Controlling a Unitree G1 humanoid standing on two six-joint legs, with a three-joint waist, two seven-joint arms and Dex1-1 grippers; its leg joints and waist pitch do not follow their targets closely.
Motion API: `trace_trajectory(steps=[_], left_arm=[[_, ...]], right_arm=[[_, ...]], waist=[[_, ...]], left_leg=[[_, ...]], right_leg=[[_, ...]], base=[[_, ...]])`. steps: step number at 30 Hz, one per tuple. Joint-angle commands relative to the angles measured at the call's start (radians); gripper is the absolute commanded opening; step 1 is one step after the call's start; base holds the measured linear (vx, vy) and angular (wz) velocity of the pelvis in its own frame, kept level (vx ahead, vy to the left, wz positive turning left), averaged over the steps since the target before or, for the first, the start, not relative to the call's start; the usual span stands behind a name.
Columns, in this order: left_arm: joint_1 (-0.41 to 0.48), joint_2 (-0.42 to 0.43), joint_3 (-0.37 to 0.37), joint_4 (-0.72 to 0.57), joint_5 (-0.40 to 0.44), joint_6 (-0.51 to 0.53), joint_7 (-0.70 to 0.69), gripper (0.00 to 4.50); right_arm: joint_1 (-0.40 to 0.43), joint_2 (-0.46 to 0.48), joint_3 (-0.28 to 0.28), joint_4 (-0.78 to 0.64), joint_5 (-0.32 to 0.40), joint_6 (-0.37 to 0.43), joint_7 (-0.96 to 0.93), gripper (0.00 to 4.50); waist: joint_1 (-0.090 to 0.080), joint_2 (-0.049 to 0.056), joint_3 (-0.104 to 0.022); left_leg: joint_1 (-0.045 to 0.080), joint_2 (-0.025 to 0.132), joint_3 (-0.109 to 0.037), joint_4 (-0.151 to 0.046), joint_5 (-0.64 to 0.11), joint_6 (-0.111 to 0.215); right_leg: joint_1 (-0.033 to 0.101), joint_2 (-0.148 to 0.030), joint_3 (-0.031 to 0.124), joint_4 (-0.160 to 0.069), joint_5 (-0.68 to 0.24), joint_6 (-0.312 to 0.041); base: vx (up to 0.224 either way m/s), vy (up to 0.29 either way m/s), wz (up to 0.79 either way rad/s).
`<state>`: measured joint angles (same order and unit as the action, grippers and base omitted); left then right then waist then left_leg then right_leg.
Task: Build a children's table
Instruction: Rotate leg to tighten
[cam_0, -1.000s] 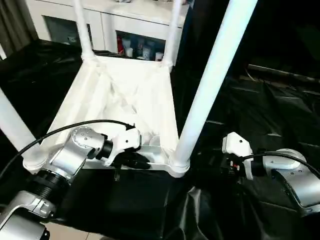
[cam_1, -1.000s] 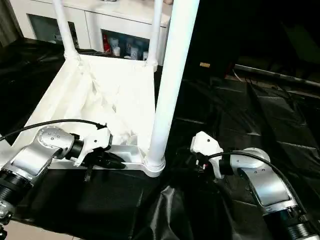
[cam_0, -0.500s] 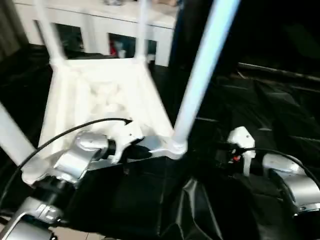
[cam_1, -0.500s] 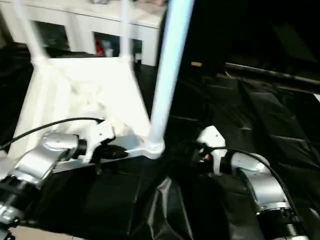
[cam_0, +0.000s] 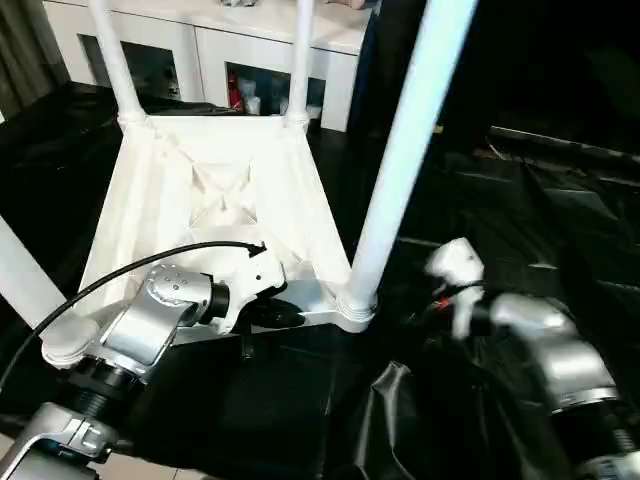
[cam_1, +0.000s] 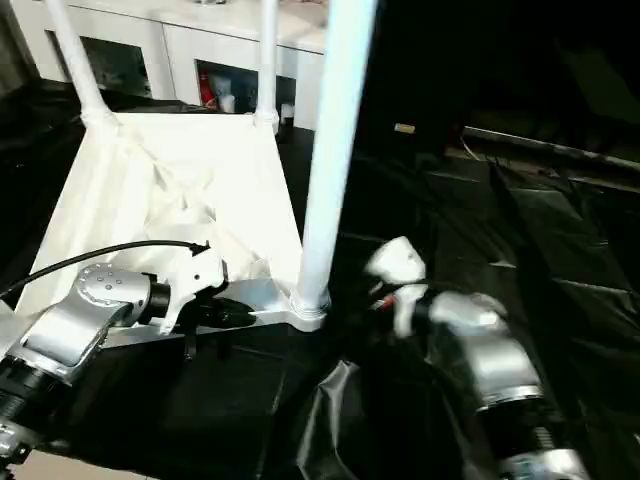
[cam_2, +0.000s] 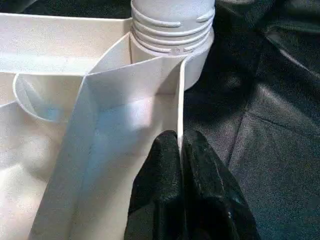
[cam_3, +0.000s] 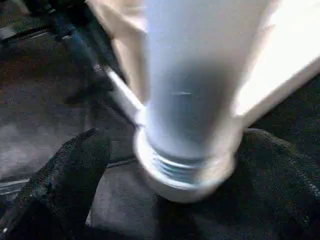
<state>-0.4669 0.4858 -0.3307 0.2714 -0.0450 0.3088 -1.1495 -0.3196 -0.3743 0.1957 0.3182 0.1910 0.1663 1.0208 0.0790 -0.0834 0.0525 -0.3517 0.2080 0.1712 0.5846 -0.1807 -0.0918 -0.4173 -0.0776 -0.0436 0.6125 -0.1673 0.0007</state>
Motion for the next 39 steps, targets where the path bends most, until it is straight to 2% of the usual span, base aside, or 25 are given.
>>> trace_trajectory(steps=[1, 3, 8, 14, 16, 18, 26, 32, 35, 36, 39], left_arm=[[0.011, -0.019, -0.01, 0.012, -0.033, 0.005, -0.017, 0.0], [0.01, -0.018, -0.01, 0.009, -0.032, 0.008, -0.024, 0.0], [0.01, -0.017, -0.008, 0.01, -0.031, 0.01, -0.032, 0.0], [0.012, -0.014, -0.006, 0.009, -0.032, 0.011, -0.036, 0.0], [0.011, -0.012, -0.005, 0.01, -0.031, 0.011, -0.036, 0.0], [0.011, -0.012, -0.003, 0.011, -0.03, 0.011, -0.034, 0.0], [0.012, -0.008, 0.0, 0.008, -0.03, 0.016, -0.041, 0.0], [0.016, 0.0, -0.003, 0.005, -0.029, 0.022, -0.047, 0.0], [0.018, -0.002, -0.002, 0.005, -0.028, 0.029, -0.04, 0.0], [0.013, -0.021, 0.001, 0.013, -0.02, 0.044, -0.006, 0.0], [-0.001, -0.052, 0.002, 0.036, -0.001, 0.052, 0.05, 0.0]], right_arm=[[-0.017, -0.015, -0.002, 0.01, -0.011, -0.005, 0.016, 4.45], [-0.029, -0.01, -0.002, 0.03, -0.019, -0.016, 0.013, 4.45], [-0.057, 0.01, -0.015, 0.063, -0.008, -0.024, -0.015, 4.45], [-0.07, 0.019, -0.014, 0.085, -0.015, -0.027, -0.011, 4.45], [-0.082, 0.023, -0.008, 0.11, -0.022, -0.037, -0.015, 4.19], [-0.087, 0.027, -0.007, 0.119, -0.02, -0.037, -0.012, 4.08], [-0.098, 0.037, -0.006, 0.145, -0.013, -0.041, -0.001, 3.39], [-0.095, 0.048, -0.015, 0.166, -0.01, -0.045, -0.012, 2.93], [-0.086, 0.071, -0.039, 0.167, 0.003, -0.046, -0.051, 2.86], [-0.07, 0.102, -0.062, 0.167, 0.011, -0.038, -0.111, 2.83], [-0.058, 0.138, -0.083, 0.169, 0.015, -0.029, -0.182, 2.81]], waist=[[0.004, 0.0, -0.055], [0.004, -0.001, -0.056], [0.005, -0.001, -0.056], [0.008, -0.003, -0.059], [0.008, -0.005, -0.057], [0.008, -0.003, -0.057], [0.009, -0.005, -0.057], [0.007, -0.001, -0.056], [0.005, 0.0, -0.056], [0.004, 0.0, -0.056], [-0.001, 0.001, -0.053]], left_leg=[[0.0, 0.017, 0.001, -0.073, -0.278, 0.013], [-0.005, 0.016, -0.001, -0.074, -0.28, 0.007], [-0.001, 0.014, 0.001, -0.073, -0.274, 0.005], [-0.002, 0.015, 0.004, -0.071, -0.243, 0.013], [-0.001, 0.015, 0.004, -0.071, -0.257, 0.01], [-0.001, 0.015, 0.002, -0.072, -0.263, 0.009], [-0.002, 0.016, 0.003, -0.072, -0.255, 0.011], [-0.001, 0.016, 0.002, -0.074, -0.264, 0.007], [-0.002, 0.015, 0.0, -0.075, -0.279, 0.001], [-0.002, 0.015, 0.0, -0.075, -0.279, -0.001], [-0.002, 0.013, -0.003, -0.079, -0.302, -0.016]], right_leg=[[0.044, -0.05, 0.031, -0.082, -0.39, -0.144], [0.047, -0.049, 0.031, -0.081, -0.394, -0.137], [0.044, -0.05, 0.032, -0.083, -0.394, -0.139], [0.047, -0.048, 0.032, -0.075, -0.318, -0.163], [0.046, -0.05, 0.032, -0.078, -0.356, -0.157], [0.045, -0.05, 0.032, -0.079, -0.374, -0.15], [0.045, -0.05, 0.032, -0.078, -0.357, -0.152], [0.044, -0.05, 0.032, -0.079, -0.368, -0.152], [0.045, -0.05, 0.032, -0.081, -0.386, -0.146], [0.045, -0.051, 0.032, -0.082, -0.389, -0.145], [0.042, -0.049, 0.03, -0.089, -0.449, -0.124]], base=[[0.0, 0.0, 0.0], [0.0, 0.0, 0.0], [0.0, 0.0, 0.0], [0.0, 0.0, 0.0], [0.0, 0.0, 0.0], [0.0, 0.0, 0.0], [0.0, 0.0, 0.0], [0.0, 0.0, 0.0], [0.0, 0.0, 0.0], [0.0, 0.0, 0.0], [0.0, 0.0, 0.0]])
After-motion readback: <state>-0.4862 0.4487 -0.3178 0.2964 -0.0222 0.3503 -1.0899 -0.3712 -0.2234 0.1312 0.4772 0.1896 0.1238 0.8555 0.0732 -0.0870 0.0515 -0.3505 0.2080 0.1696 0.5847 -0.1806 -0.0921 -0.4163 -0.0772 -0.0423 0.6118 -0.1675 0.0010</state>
